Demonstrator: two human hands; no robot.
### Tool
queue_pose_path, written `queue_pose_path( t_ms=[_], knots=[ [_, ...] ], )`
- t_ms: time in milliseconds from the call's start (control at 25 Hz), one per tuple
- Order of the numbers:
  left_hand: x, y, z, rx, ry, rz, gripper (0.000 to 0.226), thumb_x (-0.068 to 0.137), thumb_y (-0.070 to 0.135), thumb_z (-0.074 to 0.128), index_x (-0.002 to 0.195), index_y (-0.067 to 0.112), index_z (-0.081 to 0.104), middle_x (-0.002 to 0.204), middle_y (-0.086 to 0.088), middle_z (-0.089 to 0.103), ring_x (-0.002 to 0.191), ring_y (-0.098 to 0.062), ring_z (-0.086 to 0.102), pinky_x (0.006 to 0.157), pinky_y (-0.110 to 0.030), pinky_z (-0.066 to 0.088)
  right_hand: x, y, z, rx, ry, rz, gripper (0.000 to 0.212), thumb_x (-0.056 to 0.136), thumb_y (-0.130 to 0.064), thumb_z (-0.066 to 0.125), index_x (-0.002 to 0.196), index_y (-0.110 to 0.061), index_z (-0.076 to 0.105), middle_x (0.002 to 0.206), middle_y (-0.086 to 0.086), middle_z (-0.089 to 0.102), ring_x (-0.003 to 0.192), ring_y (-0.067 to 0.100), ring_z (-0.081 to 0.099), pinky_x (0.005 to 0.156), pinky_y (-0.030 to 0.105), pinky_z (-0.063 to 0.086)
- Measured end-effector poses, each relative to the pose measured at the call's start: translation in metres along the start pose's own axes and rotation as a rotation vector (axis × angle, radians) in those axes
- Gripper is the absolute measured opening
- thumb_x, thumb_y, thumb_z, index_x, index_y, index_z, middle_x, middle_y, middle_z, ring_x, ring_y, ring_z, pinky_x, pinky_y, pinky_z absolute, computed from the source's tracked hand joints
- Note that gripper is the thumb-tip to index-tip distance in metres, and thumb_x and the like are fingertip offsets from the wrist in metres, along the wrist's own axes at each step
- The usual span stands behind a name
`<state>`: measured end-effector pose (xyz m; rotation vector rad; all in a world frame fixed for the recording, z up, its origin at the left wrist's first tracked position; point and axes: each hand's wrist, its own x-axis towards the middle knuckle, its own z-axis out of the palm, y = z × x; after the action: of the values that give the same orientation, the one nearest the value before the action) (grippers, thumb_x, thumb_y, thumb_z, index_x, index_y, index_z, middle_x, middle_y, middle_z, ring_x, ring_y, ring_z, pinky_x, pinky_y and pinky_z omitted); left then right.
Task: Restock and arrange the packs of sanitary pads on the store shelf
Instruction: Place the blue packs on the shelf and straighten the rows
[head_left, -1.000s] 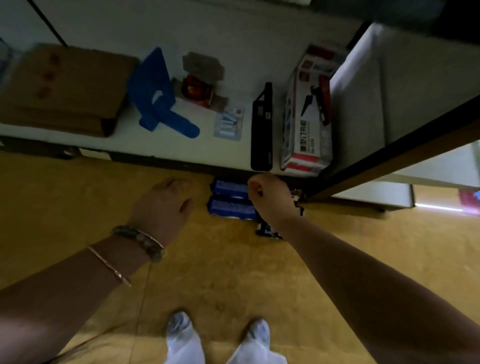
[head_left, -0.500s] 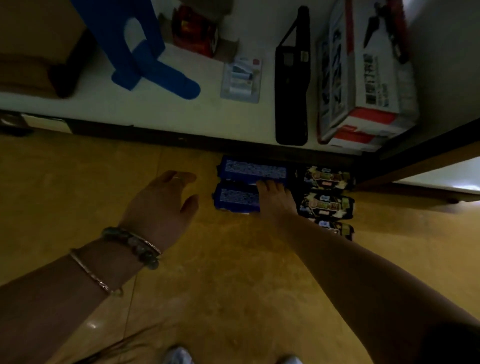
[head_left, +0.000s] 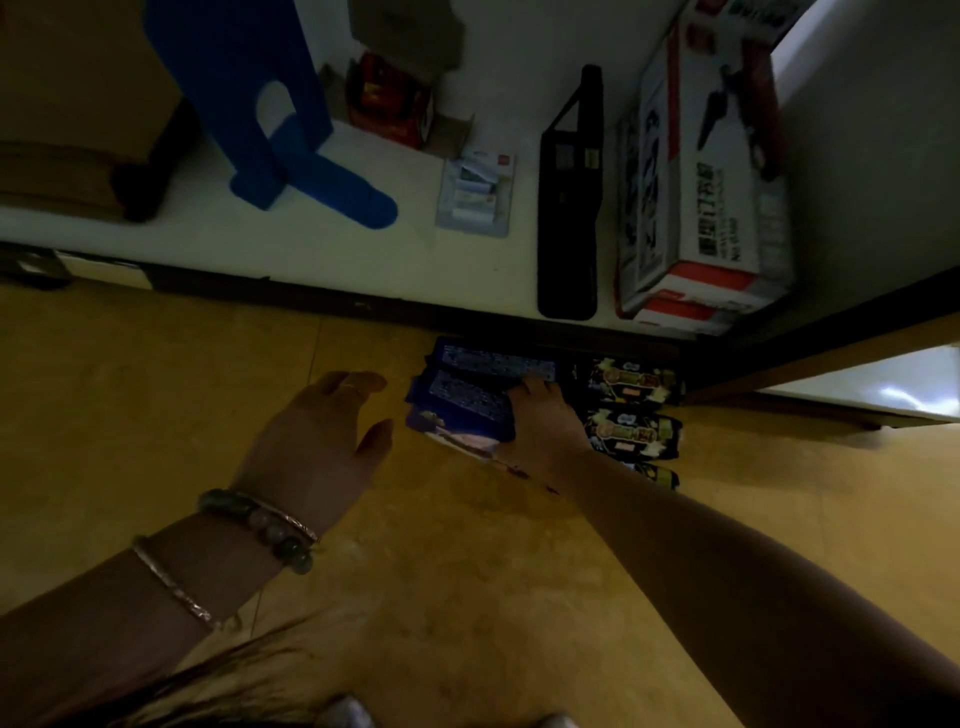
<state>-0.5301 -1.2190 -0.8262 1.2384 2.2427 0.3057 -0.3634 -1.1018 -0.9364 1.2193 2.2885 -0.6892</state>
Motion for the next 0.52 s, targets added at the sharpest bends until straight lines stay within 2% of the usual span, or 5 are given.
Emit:
queue_pose_path(
  t_ms=[80,160,280,440,520],
  knots=[
    [-0.02,0.015,-0.019,0.001,0.0,0.011,0.044,0.089,0.023,0.057,0.132,0.015,0.049,0.133,-0.005,0.05,0.105,-0.028,0.057,0.083,-0.034,0.046,-0.027,-0.005,-0.031,0.084,0.015,-0.009,0.073,0.077,-0.038,0.072,0.136,-0.009,0.04,0.14,0.01,0.033,0.129,0.03,0.032,0.104,0.045,0.039],
    [-0.038,0.03,-0.039,0.023,-0.03,0.011,0.047,0.09,0.025,0.056,0.135,0.014,0.045,0.136,-0.006,0.046,0.114,-0.026,0.053,0.087,-0.035,0.045,-0.056,-0.009,-0.062,0.131,0.033,-0.022,0.075,0.073,-0.038,0.075,0.135,-0.01,0.043,0.135,0.009,0.038,0.125,0.028,0.037,0.1,0.042,0.042],
    [-0.058,0.05,-0.078,0.057,-0.114,-0.005,0.057,0.09,0.029,0.055,0.141,0.015,0.033,0.143,-0.005,0.036,0.124,-0.022,0.045,0.094,-0.033,0.042,-0.11,-0.016,-0.122,0.27,0.046,-0.049,0.073,0.068,-0.035,0.079,0.131,-0.014,0.049,0.115,0.005,0.041,0.112,0.023,0.044,0.088,0.031,0.043],
    [-0.08,0.084,-0.148,-0.112,-0.158,-0.049,0.082,0.08,0.033,0.068,0.145,0.015,0.022,0.146,-0.008,0.03,0.122,-0.025,0.047,0.097,-0.036,0.041,-0.195,-0.029,-0.224,0.321,0.071,-0.118,0.059,0.063,-0.029,0.084,0.115,-0.014,0.061,0.1,-0.001,0.041,0.09,0.01,0.041,0.062,0.018,0.03],
    [-0.089,0.103,-0.183,-0.247,-0.218,-0.026,0.094,0.071,0.036,0.075,0.145,0.019,0.02,0.143,-0.005,0.036,0.112,-0.02,0.051,0.093,-0.034,0.043,-0.234,-0.036,-0.271,0.305,0.108,-0.164,0.051,0.063,-0.026,0.083,0.108,-0.015,0.062,0.098,-0.003,0.044,0.089,0.011,0.044,0.063,0.01,0.032]
  ],
)
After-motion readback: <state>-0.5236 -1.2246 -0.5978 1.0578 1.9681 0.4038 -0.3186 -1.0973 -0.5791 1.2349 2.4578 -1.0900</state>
